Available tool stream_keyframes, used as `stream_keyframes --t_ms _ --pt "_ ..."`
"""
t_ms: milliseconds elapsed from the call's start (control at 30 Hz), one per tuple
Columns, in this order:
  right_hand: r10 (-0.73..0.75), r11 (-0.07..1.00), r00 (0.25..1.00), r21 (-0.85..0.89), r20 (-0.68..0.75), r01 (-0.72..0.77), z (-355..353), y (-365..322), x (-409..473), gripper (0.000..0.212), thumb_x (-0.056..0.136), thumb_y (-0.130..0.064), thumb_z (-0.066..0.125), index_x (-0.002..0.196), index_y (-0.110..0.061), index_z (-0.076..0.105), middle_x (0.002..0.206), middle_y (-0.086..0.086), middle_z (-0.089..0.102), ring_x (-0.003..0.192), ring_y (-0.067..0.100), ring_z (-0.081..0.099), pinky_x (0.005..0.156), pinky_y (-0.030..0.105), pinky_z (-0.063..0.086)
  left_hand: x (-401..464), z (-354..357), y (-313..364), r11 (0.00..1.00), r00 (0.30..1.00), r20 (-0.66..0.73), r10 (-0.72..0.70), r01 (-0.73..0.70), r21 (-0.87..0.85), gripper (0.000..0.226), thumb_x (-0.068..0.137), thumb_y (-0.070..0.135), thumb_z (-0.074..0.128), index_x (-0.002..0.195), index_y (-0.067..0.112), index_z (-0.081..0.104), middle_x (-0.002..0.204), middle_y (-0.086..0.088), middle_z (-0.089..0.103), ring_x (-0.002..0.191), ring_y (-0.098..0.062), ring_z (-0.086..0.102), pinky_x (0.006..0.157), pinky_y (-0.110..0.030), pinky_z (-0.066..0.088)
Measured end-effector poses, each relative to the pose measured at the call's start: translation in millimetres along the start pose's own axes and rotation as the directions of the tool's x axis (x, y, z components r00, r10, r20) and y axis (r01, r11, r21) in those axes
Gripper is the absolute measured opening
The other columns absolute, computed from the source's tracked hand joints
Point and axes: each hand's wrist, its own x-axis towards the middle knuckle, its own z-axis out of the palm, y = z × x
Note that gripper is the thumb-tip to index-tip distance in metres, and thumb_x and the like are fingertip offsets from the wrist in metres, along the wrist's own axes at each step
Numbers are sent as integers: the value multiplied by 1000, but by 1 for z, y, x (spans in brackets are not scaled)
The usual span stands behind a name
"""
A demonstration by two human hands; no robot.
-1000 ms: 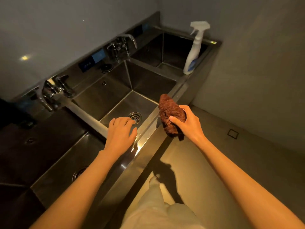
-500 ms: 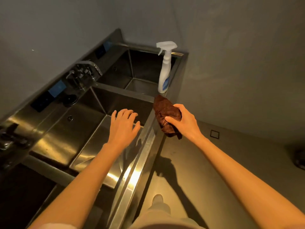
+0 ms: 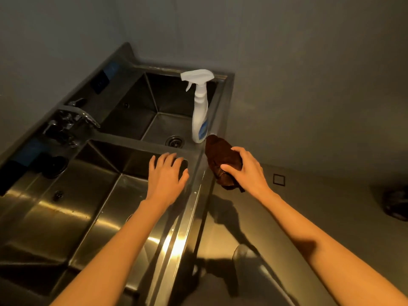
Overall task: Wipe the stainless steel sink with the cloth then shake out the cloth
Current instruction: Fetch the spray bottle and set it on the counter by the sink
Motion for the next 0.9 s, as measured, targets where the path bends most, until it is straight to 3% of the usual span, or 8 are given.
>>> stream_keyframes --t_ms 200,333,567,733,900 --pt "2 1000 999 9 52 -2 -29 40 63 60 81 -48 69 132 -25 47 126 6 55 119 27 51 97 44 45 49 18 35 994 994 -18 -104 104 25 42 93 38 52 125 12 60 132 -11 58 127 -29 49 111 -53 29" --pt "-38 999 994 31 106 35 -55 61 107 60 81 -46 70 132 -22 48 127 7 55 120 27 50 97 43 44 75 26 62 977 978 -32 -208 209 30 52 89 44 40 124 12 59 127 -11 60 122 -29 53 107 -53 33" --pt "-116 992 976 75 183 104 -91 81 174 58 82 -39 72 131 -20 49 126 8 55 119 26 50 98 41 42 107 34 94 909 908 -55 -416 416 -7 54 94 42 50 137 11 46 141 -13 49 133 -29 42 115 -51 22" --pt "-162 982 965 128 206 138 -95 80 203 58 82 -37 73 131 -19 49 126 5 54 116 20 51 92 28 40 126 36 99 860 853 -109 -510 504 -83 60 94 45 51 143 12 39 147 -11 43 138 -28 37 115 -50 22" --pt "-182 978 953 142 242 151 -86 73 226 58 82 -38 72 131 -21 48 128 4 53 118 18 49 93 30 42 149 35 99 794 794 -98 -600 577 -190 74 94 50 50 152 14 21 158 -10 24 146 -28 21 119 -49 17"
